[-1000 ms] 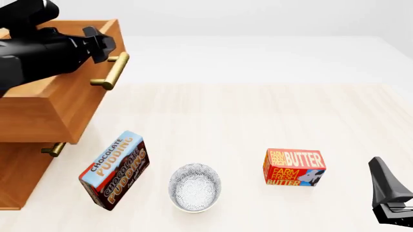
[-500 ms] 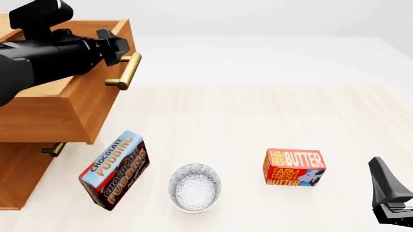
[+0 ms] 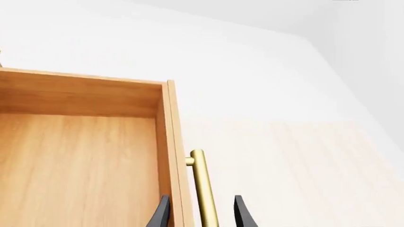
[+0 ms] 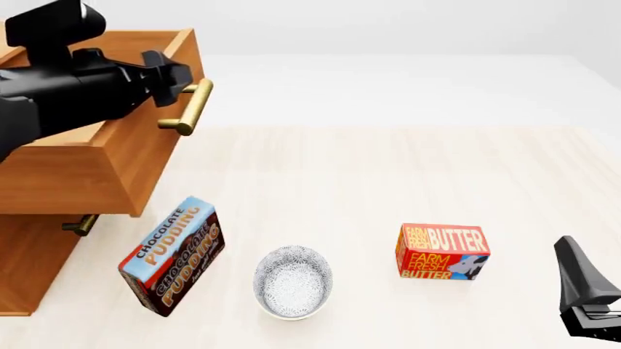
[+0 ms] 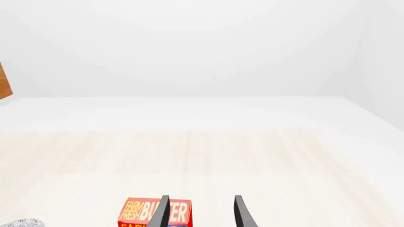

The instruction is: Put the bowl in the top drawer of the cabinet.

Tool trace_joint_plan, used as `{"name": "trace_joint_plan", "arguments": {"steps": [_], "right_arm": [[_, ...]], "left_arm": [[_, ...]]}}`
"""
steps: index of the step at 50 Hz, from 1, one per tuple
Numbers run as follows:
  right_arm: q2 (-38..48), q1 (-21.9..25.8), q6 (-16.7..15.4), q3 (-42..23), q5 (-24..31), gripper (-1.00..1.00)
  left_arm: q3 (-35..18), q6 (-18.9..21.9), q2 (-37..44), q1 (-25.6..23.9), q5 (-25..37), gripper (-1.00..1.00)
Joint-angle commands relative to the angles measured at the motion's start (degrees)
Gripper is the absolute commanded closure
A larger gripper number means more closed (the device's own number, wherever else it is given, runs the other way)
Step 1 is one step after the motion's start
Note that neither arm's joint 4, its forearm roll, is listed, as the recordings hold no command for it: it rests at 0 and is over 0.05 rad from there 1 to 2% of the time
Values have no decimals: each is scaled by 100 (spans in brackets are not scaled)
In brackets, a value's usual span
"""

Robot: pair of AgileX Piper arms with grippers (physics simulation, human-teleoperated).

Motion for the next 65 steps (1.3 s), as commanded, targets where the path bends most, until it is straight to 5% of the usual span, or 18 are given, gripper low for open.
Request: {"name": "trace_joint_plan", "arguments": {"steps": [1,39,65], "right_arm": [[-11,3,-3,3,2,-100],[-13,4,-5,3,2,-100],[-11,4,-4,3,1,-100]], "left_arm": [[67,284,-367,-182,157,-100],[-435,705,-1222,-322,813,-100],[-393,1014,-1547,-1183,912,-100]]}}
